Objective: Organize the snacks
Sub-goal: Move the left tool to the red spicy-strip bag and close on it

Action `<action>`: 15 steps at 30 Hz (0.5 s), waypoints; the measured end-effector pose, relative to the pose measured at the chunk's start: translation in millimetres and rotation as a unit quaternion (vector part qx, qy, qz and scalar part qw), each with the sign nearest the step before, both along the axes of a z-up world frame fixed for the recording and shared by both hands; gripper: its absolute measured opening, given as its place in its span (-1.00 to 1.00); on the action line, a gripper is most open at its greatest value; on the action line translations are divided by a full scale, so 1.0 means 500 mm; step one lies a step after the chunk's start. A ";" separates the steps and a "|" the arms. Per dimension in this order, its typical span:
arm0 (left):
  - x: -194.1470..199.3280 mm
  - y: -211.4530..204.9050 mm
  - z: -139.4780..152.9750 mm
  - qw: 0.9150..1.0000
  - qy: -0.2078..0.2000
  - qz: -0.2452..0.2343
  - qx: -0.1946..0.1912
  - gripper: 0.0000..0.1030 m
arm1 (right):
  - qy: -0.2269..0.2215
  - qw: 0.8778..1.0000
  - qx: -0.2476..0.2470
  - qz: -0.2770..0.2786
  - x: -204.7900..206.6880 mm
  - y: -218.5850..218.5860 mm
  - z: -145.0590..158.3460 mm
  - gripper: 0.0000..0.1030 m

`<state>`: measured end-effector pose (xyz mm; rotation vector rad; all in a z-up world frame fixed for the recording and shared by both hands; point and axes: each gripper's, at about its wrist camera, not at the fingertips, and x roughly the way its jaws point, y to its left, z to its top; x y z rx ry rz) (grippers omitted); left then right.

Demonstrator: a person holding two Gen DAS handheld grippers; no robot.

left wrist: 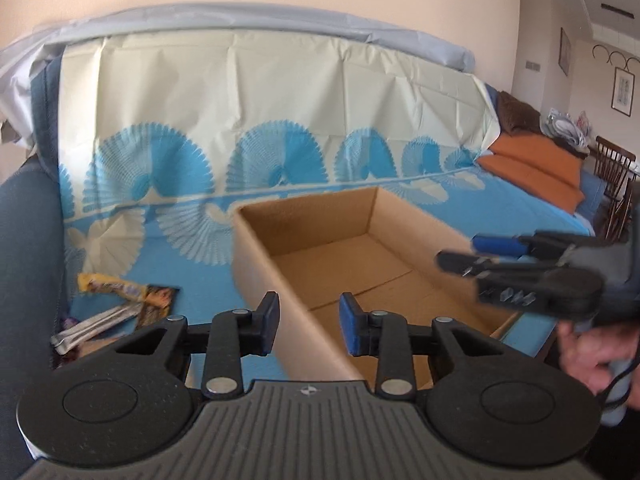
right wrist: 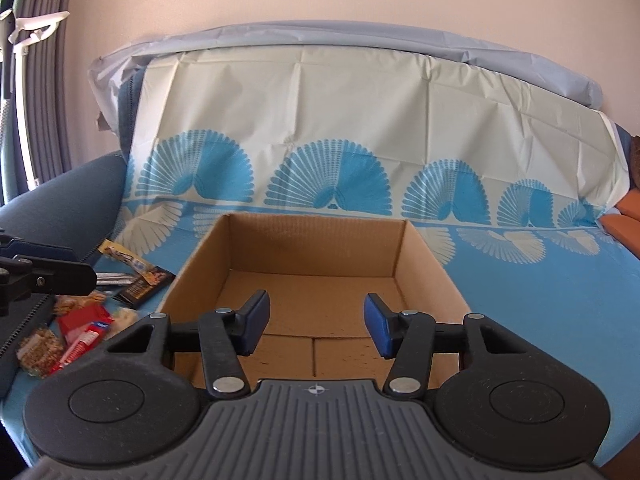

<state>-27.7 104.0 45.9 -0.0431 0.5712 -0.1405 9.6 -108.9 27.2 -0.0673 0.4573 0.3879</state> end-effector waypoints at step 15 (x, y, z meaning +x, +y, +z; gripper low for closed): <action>-0.015 0.188 -0.161 0.978 0.094 0.182 -0.031 -0.10 | -0.001 0.998 0.024 0.062 -0.035 0.122 -0.001 0.20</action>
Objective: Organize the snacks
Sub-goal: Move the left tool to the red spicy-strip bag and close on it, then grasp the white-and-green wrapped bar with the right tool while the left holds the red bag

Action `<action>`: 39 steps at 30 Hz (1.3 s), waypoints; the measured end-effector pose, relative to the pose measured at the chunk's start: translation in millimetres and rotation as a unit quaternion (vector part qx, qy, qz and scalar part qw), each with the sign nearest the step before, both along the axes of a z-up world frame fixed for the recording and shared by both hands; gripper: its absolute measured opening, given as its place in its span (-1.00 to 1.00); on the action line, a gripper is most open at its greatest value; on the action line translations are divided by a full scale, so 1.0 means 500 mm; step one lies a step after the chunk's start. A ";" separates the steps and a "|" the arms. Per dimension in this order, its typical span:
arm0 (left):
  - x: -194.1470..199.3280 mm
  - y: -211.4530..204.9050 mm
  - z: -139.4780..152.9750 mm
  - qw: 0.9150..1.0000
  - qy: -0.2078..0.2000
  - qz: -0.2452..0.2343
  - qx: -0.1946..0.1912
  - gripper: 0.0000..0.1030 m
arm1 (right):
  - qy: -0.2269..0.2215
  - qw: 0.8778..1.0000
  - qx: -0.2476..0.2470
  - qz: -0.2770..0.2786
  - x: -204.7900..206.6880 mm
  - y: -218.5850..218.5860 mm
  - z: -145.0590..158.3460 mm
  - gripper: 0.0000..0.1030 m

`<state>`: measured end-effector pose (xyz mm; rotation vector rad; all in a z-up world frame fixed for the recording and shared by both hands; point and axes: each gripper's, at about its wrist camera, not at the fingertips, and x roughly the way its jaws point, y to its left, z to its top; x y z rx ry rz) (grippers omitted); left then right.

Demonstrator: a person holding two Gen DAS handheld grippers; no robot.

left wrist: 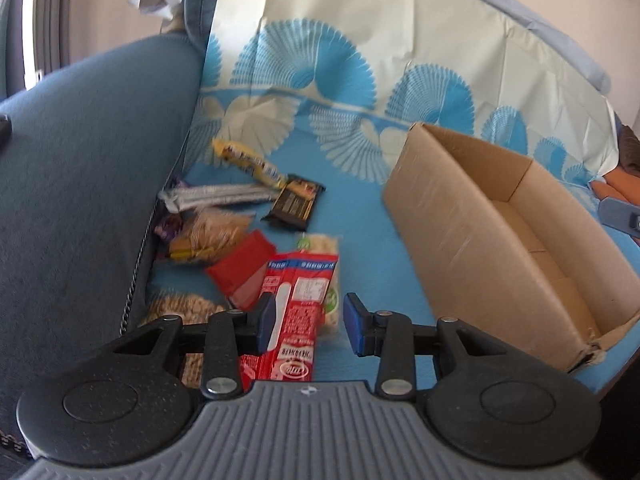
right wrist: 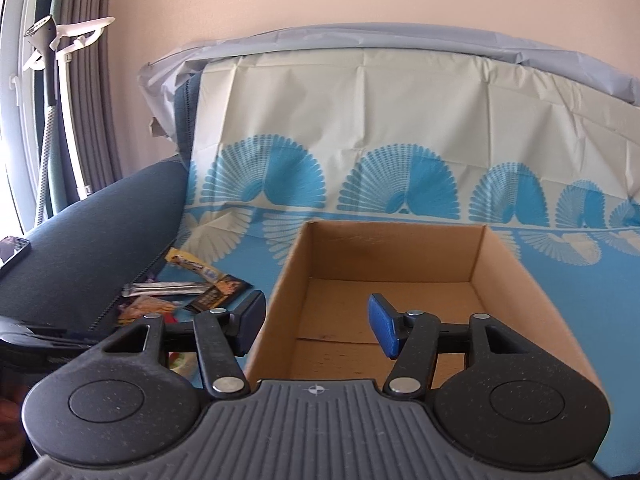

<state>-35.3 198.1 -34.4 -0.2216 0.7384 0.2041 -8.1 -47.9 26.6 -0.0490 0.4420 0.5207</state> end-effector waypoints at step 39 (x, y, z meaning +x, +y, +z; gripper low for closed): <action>-0.046 0.045 -0.003 0.996 0.008 0.065 -0.064 -0.84 | 0.005 0.999 -0.012 0.045 -0.050 0.209 -0.049 0.42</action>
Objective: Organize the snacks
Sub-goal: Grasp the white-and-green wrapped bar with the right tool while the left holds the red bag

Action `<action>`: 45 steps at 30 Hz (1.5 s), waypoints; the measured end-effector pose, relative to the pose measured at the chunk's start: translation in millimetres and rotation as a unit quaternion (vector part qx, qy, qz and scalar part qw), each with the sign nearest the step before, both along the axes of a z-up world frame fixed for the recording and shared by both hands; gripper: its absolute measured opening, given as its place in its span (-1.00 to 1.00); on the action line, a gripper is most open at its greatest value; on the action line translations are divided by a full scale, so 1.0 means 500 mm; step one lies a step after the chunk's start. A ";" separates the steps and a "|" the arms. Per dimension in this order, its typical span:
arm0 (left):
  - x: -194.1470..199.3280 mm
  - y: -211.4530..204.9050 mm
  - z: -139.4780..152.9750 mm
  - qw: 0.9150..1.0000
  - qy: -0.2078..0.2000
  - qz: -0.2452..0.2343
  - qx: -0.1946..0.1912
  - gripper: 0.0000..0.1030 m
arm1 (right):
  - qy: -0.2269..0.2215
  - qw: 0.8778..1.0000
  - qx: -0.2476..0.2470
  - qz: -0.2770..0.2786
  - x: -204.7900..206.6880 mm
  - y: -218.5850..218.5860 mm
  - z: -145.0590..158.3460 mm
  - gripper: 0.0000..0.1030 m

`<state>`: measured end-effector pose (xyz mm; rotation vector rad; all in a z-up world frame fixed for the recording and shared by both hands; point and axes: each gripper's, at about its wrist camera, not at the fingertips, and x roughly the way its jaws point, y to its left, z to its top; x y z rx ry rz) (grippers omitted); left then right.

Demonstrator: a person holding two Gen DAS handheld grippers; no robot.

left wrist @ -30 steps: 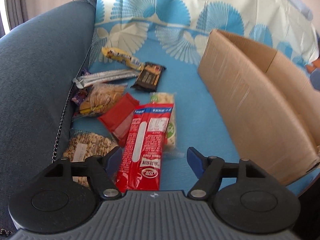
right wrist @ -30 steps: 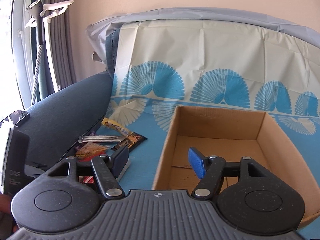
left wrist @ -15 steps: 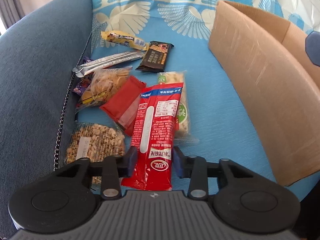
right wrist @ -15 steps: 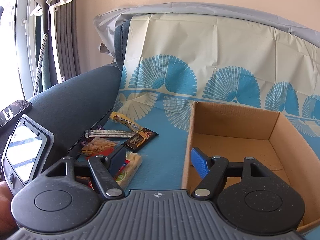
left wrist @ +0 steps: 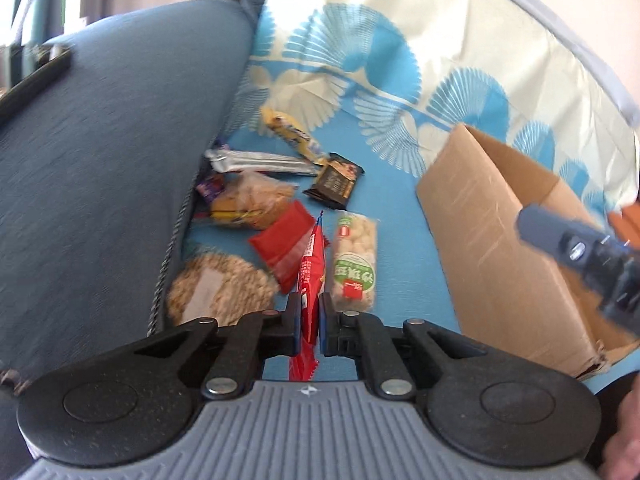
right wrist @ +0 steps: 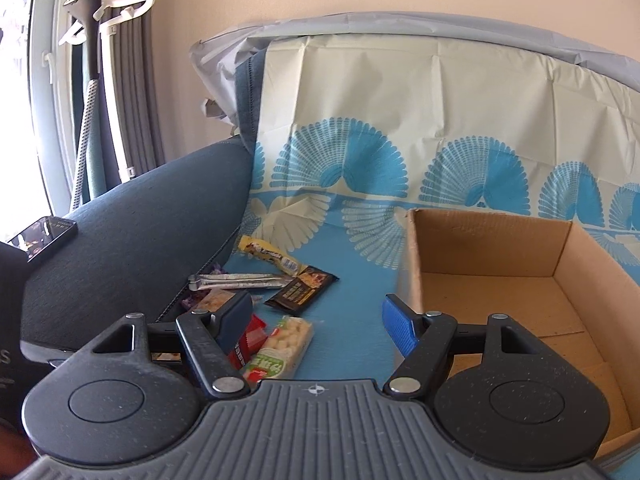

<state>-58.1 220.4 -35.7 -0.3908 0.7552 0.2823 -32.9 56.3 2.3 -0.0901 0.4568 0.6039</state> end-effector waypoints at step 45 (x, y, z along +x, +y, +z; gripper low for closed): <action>0.008 0.045 -0.035 0.993 0.081 0.015 -0.079 -0.83 | 0.152 0.978 -0.130 0.055 0.088 0.102 -0.163 -0.26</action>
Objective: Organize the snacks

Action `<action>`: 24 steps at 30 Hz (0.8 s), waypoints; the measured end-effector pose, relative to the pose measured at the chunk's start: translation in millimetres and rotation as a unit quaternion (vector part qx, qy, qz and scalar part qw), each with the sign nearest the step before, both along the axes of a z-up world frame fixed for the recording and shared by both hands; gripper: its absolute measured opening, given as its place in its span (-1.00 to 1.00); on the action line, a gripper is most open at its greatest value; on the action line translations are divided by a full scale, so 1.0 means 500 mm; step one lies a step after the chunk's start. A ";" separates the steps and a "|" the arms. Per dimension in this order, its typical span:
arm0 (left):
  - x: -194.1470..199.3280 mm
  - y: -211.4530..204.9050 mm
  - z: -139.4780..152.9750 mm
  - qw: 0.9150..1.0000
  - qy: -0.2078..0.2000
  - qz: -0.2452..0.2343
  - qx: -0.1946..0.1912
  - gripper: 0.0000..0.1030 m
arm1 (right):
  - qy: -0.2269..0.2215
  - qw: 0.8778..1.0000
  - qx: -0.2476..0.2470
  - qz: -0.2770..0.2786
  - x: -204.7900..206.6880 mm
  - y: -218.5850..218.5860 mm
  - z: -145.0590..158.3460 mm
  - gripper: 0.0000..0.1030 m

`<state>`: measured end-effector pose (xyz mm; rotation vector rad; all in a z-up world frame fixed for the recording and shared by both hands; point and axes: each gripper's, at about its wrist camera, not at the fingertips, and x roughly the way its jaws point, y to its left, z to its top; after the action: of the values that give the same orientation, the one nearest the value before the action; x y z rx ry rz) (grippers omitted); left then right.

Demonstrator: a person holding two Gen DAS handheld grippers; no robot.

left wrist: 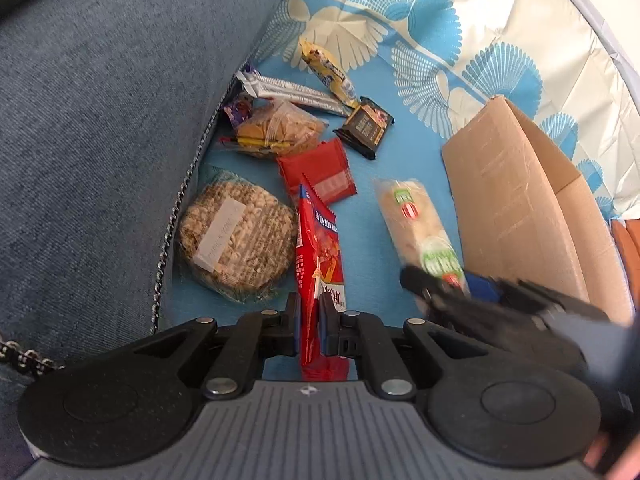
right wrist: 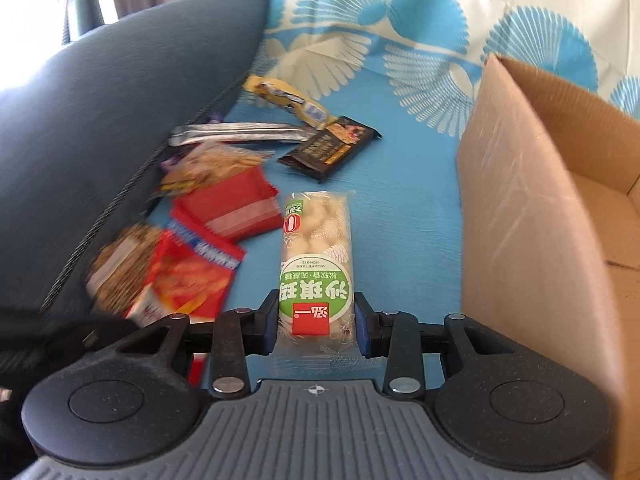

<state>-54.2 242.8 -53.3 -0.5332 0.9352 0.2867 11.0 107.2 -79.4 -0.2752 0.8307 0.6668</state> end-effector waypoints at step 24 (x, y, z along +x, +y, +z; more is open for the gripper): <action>0.026 -0.001 -0.030 0.998 0.054 0.021 -0.023 -0.03 | 0.055 0.998 -0.007 -0.019 -0.089 -0.100 -0.033 -0.26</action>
<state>-41.1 242.0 -68.4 -0.5857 1.0378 0.3354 -33.7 57.0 -95.6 -0.2374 0.9437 0.6445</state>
